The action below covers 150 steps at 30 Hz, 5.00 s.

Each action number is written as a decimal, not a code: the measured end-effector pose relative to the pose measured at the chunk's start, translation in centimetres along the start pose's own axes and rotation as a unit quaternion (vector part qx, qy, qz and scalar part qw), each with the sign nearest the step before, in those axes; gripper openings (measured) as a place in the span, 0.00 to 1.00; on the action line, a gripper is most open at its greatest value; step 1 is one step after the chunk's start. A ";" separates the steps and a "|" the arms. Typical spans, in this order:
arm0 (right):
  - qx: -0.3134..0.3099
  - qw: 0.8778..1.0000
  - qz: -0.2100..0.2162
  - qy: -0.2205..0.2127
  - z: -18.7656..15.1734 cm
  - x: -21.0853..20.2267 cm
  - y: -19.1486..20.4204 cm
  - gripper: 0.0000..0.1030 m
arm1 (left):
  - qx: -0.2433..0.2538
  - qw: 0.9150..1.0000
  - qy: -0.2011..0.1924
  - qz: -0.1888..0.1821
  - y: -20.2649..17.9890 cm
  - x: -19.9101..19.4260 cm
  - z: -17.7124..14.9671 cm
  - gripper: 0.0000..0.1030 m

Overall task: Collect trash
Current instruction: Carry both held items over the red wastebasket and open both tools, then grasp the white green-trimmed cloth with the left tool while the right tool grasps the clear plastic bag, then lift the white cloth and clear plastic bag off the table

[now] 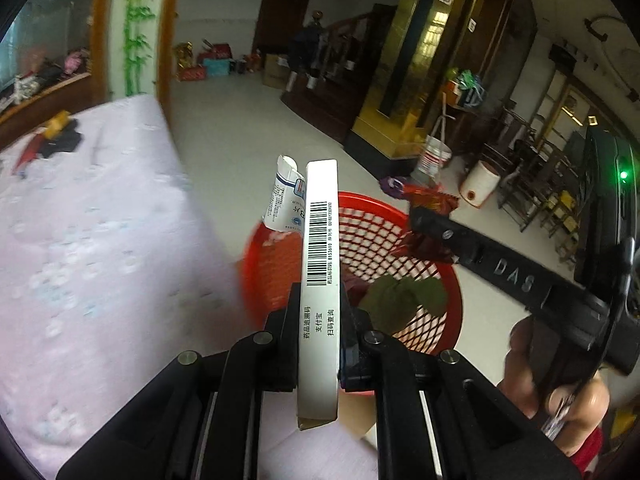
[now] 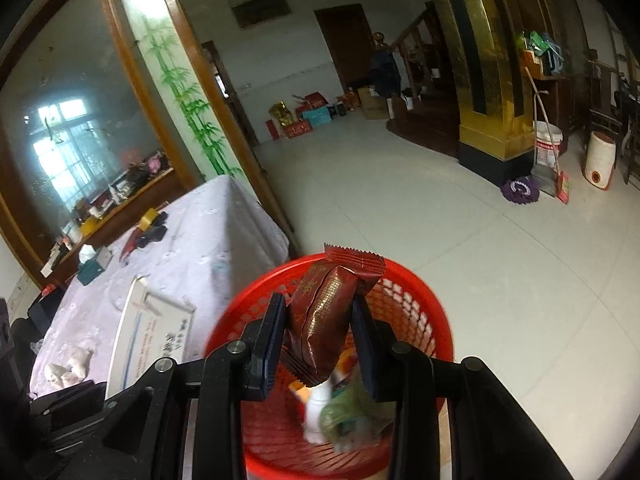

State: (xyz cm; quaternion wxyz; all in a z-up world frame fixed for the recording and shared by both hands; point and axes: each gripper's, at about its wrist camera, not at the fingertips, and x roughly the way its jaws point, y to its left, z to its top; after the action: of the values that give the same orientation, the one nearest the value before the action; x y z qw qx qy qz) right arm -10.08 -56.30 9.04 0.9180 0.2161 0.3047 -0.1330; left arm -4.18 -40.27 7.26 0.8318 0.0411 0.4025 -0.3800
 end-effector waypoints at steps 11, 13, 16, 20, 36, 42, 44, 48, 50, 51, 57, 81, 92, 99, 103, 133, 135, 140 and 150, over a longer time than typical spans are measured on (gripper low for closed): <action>0.013 1.000 0.021 -0.005 0.2 -0.8 -1.5 0.49 | 0.011 0.999 -0.019 0.029 0.7 -1.3 -0.7 0.50; 0.017 1.000 0.025 -0.009 0.0 -1.2 -0.9 0.49 | 0.002 0.999 -0.026 0.027 1.4 -2.4 -0.9 0.50; 0.006 0.999 0.036 -0.011 -0.3 -1.8 0.7 0.49 | -0.014 0.999 -0.034 0.031 3.0 -4.3 -1.6 0.50; -0.022 0.999 0.048 -0.008 -0.9 -2.4 3.5 0.49 | -0.031 0.997 -0.038 0.056 5.7 -6.8 -3.2 0.50; -0.124 0.981 0.139 0.052 -6.1 -1.3 17.3 0.49 | -0.282 0.931 -0.104 0.207 26.7 -21.4 -10.5 0.66; -0.156 0.973 0.155 0.067 -7.8 -1.2 20.4 0.50 | -0.417 0.864 -0.119 0.258 35.6 -25.0 -13.5 0.72; -0.165 0.971 0.160 0.071 -8.2 -1.2 21.2 0.50 | -0.457 0.848 -0.107 0.248 38.5 -24.4 -14.1 0.72; -0.178 0.967 0.163 0.077 -8.7 -1.1 22.1 0.51 | -0.491 0.839 -0.092 0.214 41.4 -22.3 -14.0 0.72; -0.183 0.966 0.162 0.079 -9.0 -1.0 22.5 0.51 | -0.484 0.843 -0.084 0.220 42.1 -21.3 -13.6 0.72; -0.185 0.966 0.161 0.081 -9.1 -1.0 22.6 0.51 | -0.478 0.843 -0.081 0.231 42.2 -21.0 -13.3 0.72; -0.197 0.962 0.165 0.095 -9.6 -0.4 24.1 0.51 | -0.458 0.855 -0.072 0.233 42.7 -19.5 -13.6 0.48; -0.219 0.924 0.187 0.252 -13.7 15.4 43.1 0.55 | -0.298 0.904 -0.128 0.278 34.5 -27.0 -17.4 0.31; -0.291 0.919 0.177 0.200 -15.9 12.0 43.7 0.32 | -0.271 0.912 -0.129 0.281 32.6 -25.9 -17.9 0.31; -0.273 0.936 0.181 0.133 -14.8 6.2 37.5 0.32 | -0.215 0.929 -0.124 0.274 28.0 -23.2 -16.4 0.31; -0.274 0.941 0.169 0.103 -14.8 3.5 33.8 0.32 | -0.179 0.939 -0.114 0.269 25.0 -21.3 -15.6 0.31; -0.228 0.957 0.167 0.062 -13.8 -1.8 25.1 0.33 | -0.117 0.939 -0.088 0.310 19.1 -18.4 -14.4 0.31; -0.230 0.957 0.168 0.061 -13.9 -1.9 25.2 0.33 | -0.116 0.939 -0.089 0.312 19.1 -18.5 -14.5 0.31; -0.233 0.956 0.169 0.063 -14.1 -2.0 25.4 0.33 | -0.115 0.937 -0.090 0.316 19.1 -18.7 -14.6 0.31; -0.233 0.956 0.168 0.064 -14.2 -2.1 25.6 0.33 | -0.117 0.937 -0.089 0.316 19.3 -18.8 -14.8 0.31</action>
State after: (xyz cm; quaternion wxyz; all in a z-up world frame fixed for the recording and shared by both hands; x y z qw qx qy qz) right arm -9.22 -27.02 8.21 0.9305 0.0520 0.3448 0.1121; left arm -8.05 -9.84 5.91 0.9405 0.0345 0.3343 -0.0502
